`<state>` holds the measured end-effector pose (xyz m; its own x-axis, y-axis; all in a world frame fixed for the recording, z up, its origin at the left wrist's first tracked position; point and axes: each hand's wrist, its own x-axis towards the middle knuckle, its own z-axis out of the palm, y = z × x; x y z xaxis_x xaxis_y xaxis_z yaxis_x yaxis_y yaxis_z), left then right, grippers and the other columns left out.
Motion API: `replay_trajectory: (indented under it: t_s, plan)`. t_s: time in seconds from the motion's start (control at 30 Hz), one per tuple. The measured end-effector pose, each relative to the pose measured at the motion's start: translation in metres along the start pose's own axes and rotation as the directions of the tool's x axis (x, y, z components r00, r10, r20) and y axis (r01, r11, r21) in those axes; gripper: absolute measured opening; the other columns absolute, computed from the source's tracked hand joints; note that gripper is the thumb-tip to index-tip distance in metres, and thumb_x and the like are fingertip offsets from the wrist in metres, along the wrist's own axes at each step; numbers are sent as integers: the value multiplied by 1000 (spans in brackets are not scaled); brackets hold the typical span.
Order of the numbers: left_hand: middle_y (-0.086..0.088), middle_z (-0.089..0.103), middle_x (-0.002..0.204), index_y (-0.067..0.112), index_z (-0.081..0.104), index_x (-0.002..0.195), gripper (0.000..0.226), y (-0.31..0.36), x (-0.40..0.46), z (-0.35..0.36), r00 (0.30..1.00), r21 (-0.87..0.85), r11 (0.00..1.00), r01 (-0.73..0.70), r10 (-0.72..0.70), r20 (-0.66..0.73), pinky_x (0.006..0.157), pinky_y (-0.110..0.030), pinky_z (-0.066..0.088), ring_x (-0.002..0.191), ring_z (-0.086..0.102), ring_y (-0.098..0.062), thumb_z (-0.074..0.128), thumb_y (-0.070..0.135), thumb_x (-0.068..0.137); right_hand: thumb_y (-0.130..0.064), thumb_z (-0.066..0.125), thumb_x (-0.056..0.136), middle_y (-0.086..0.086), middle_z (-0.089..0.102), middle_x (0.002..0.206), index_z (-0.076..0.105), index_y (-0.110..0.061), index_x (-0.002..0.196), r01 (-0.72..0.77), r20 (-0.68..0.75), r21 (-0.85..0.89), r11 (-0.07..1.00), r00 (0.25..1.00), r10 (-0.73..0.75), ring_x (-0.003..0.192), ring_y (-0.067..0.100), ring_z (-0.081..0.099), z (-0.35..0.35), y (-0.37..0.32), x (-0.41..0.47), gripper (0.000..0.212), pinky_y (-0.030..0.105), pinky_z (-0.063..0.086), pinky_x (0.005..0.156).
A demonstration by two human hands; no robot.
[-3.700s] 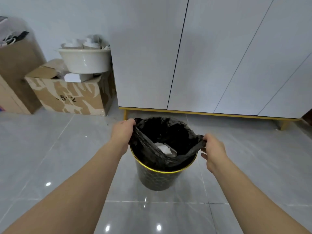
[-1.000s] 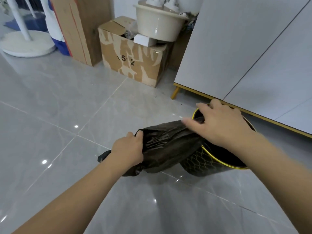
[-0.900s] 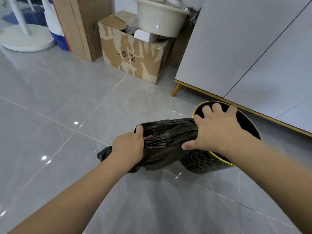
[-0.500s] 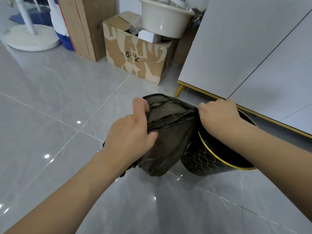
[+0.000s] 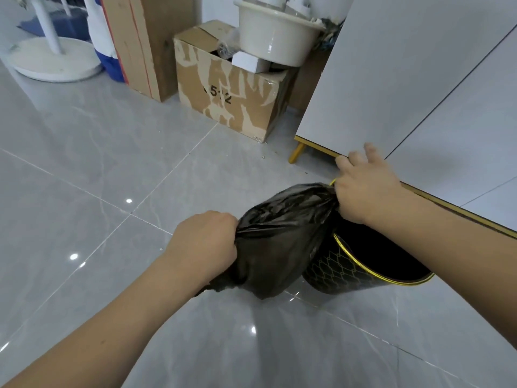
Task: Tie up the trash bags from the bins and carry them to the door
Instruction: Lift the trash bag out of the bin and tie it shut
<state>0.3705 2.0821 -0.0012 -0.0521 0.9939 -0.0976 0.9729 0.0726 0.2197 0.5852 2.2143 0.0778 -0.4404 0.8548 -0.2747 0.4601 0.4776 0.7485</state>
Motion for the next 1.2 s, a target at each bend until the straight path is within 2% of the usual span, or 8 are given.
replay_trajectory:
  t_s: [0.1,0.23,0.53,0.7,0.8,0.97,1.1,1.2]
  plan:
    - [5,43,67,22,36,76,14,-1,1,-3,988,-2,1000,-29,28,-150,44,-31,17,59,44,-25,46,15,81,-33,65,71,15,24,154,-11,-26,151,169,-234,234,958,966,-113,135,34,35,-9,-12,0,111,53,14,117]
    - [3,39,58,23,26,79,23,0,-1,-6,969,-57,989,-134,119,-216,43,-31,17,46,36,-20,47,16,82,-40,63,68,6,51,132,-27,-31,146,341,-258,381,859,932,-255,126,30,45,-7,-41,3,120,50,11,118]
    - [8,40,65,28,25,64,31,-28,-6,-20,929,-155,920,-359,336,-156,51,-31,32,56,40,-17,50,15,76,-47,67,78,6,-7,161,0,-36,153,315,-189,585,748,949,-252,147,29,-9,22,-71,36,101,48,-5,119]
    - [9,44,84,25,34,64,29,-43,1,-30,858,-158,880,-449,375,-352,44,-22,29,56,32,-13,56,7,66,-18,57,87,-1,56,129,43,-35,136,315,-193,823,472,937,-290,126,20,44,9,-80,50,54,45,13,117]
    - [6,43,83,21,36,64,31,-47,10,-31,854,-84,901,-425,368,-368,42,-21,24,54,33,-15,61,3,66,-10,46,89,4,62,102,59,-17,93,344,-205,760,552,932,-299,102,25,55,2,-83,58,15,40,39,96]
    - [3,48,75,16,46,75,13,-55,30,-42,898,94,954,-283,299,-324,39,-27,22,52,50,-27,58,16,80,-23,34,96,2,57,82,48,-16,89,205,-182,750,628,978,-102,81,27,57,-14,-50,71,17,36,41,62]
    - [5,46,55,22,28,78,43,-47,18,-42,990,163,986,-37,59,-131,40,-27,23,43,43,-16,53,56,71,-57,22,88,-1,53,74,48,-21,92,281,-208,601,748,959,-193,62,18,51,-17,-45,55,46,33,43,56]
    - [6,48,67,17,36,107,54,-37,-2,-8,991,316,942,118,-133,27,42,-25,20,45,35,-13,56,51,71,-83,24,74,2,48,91,46,-13,114,176,-16,511,841,981,-195,66,18,46,-5,-72,33,83,33,42,56]
